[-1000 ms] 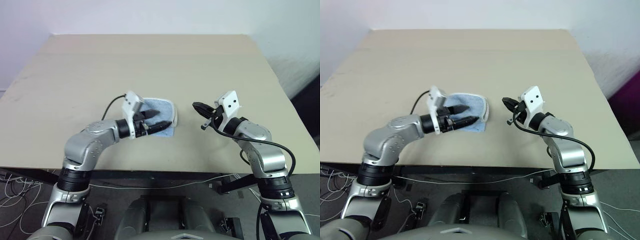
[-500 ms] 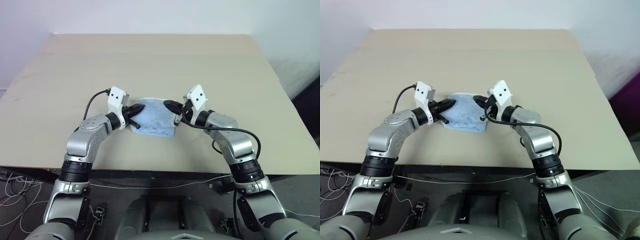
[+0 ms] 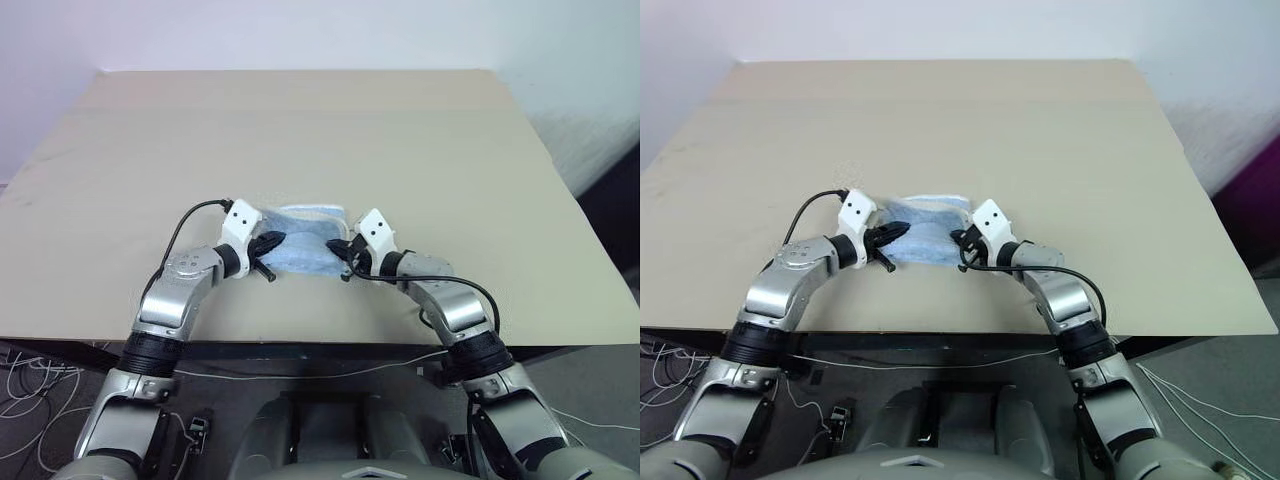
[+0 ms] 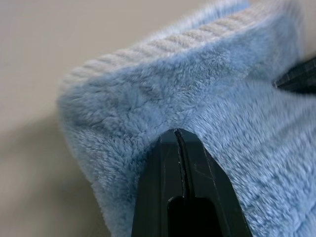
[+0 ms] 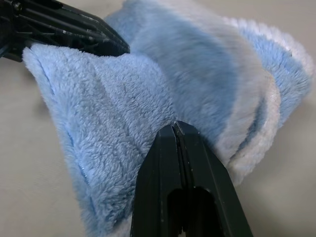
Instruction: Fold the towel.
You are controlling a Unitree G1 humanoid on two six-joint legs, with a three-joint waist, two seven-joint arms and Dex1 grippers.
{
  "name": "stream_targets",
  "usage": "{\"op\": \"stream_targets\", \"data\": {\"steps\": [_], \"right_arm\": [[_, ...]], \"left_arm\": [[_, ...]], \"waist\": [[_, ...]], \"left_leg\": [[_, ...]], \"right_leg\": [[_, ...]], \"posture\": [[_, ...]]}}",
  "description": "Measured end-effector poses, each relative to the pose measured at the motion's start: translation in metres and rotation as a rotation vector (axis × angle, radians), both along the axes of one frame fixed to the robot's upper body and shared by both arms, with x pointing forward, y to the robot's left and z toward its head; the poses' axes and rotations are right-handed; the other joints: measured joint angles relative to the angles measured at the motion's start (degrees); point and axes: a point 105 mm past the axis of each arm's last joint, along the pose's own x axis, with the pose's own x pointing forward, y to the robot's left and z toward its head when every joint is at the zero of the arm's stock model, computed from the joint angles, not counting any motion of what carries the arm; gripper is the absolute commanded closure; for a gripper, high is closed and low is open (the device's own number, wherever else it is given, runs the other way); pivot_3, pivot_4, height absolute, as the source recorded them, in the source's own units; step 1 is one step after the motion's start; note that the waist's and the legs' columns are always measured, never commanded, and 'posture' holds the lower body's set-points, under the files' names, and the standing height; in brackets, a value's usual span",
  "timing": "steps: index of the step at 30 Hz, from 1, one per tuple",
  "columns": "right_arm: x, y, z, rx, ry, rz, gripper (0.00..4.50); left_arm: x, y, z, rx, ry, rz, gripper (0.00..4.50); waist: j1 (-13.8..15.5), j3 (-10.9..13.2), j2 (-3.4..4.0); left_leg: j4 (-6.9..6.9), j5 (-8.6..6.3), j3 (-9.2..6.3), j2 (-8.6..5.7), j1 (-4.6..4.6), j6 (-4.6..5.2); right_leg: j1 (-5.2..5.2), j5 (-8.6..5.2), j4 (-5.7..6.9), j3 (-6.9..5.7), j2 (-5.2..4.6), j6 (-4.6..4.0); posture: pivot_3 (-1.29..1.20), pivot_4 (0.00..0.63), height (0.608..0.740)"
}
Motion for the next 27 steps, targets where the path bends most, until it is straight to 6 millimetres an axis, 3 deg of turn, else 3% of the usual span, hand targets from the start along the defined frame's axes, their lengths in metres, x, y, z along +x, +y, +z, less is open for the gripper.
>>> {"op": "stream_targets", "data": {"steps": [2,6,11,16,22,27], "right_arm": [[-0.005,-0.005,0.011,0.029,-0.008,0.014,4.50],[-0.007,-0.027,0.037,0.126,0.014,-0.016,3.33],[-0.008,-0.047,0.035,0.279,0.232,-0.083,1.68],[-0.003,-0.045,0.036,0.485,0.501,-0.091,0.06],[0.004,-0.041,0.016,0.537,0.701,-0.135,0.02],[0.006,-0.034,0.016,0.529,0.735,-0.118,0.02]], "left_arm": [[0.000,0.008,0.016,-0.074,-0.035,0.023,4.47],[-0.001,0.044,0.041,-0.046,-0.123,0.103,4.50],[-0.015,0.081,0.022,0.095,-0.101,0.160,4.50],[-0.027,0.092,0.008,0.151,-0.081,0.136,4.50],[-0.036,0.099,0.003,0.151,-0.071,0.137,4.50],[-0.041,0.095,0.007,0.150,-0.091,0.120,4.50]], "waist": [[0.10,0.03,-0.02],[0.08,0.02,-0.02],[0.16,0.03,0.00],[0.19,0.04,0.01],[0.14,0.04,0.02],[-0.15,0.04,0.02]], "left_leg": [[0.05,0.00,-0.01,0.00,-0.10,0.00],[0.02,0.00,-0.01,0.00,-0.08,0.00],[-0.02,-0.01,-0.01,0.00,-0.07,0.01],[-0.06,-0.01,-0.01,0.00,-0.07,0.01],[-0.09,-0.01,0.00,-0.01,-0.08,0.01],[-0.11,-0.01,0.00,0.01,-0.07,0.01]], "right_leg": [[-0.08,0.00,0.03,0.00,0.00,0.00],[-0.07,0.00,0.02,0.00,0.00,0.00],[-0.06,0.00,0.00,0.01,-0.09,-0.01],[-0.07,0.00,-0.01,0.01,-0.16,-0.02],[-0.09,0.00,-0.04,0.01,-0.19,-0.03],[-0.10,0.00,-0.03,0.02,-0.16,-0.03]], "posture": [[0.00,0.150,0.740],[0.00,0.150,0.740],[0.00,0.150,0.740],[0.00,0.150,0.740],[0.00,0.150,0.740],[0.00,0.150,0.740]]}}
